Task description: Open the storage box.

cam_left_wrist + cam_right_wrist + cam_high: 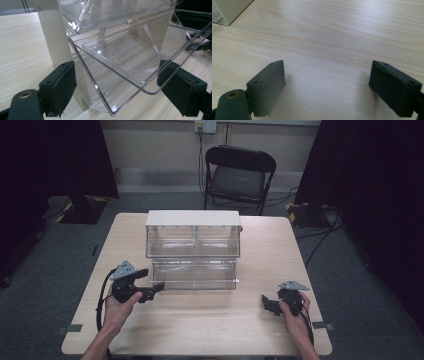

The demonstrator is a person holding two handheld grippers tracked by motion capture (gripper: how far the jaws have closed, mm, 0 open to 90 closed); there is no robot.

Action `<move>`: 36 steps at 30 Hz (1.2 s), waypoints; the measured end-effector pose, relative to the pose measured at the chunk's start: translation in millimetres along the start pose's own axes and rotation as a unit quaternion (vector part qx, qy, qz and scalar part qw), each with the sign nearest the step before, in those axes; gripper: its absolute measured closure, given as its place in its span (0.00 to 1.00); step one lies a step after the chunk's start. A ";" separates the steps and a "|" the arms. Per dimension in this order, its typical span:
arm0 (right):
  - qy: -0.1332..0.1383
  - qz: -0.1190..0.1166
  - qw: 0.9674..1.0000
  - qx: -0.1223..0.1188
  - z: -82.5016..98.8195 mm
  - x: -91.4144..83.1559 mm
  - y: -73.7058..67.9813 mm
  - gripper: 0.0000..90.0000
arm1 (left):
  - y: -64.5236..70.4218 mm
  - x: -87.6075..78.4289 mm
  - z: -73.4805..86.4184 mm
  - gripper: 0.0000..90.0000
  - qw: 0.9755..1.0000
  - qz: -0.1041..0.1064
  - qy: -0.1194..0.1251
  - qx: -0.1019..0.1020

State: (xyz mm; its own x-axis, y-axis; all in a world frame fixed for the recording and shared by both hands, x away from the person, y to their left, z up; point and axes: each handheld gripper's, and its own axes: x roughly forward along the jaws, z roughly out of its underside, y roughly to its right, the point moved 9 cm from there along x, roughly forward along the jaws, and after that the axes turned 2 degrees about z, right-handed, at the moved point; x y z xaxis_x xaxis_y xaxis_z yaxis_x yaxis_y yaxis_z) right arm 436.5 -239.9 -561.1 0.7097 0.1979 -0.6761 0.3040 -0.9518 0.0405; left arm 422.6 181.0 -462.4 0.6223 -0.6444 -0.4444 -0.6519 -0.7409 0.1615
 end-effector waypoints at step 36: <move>0.000 0.000 1.000 0.000 0.0 0.0 0.0 0.14 | -10.7 6.0 -8.9 0.17 1.000 -0.013 0.010 -0.012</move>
State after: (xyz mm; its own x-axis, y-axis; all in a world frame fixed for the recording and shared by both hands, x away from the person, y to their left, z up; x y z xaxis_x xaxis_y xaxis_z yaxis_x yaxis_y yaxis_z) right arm 436.5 -239.9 -561.1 0.7097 0.1979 -0.6761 0.3038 -0.9519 0.0402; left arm 437.2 183.4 -459.0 0.6474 -0.6289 -0.4306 -0.6254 -0.7612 0.1715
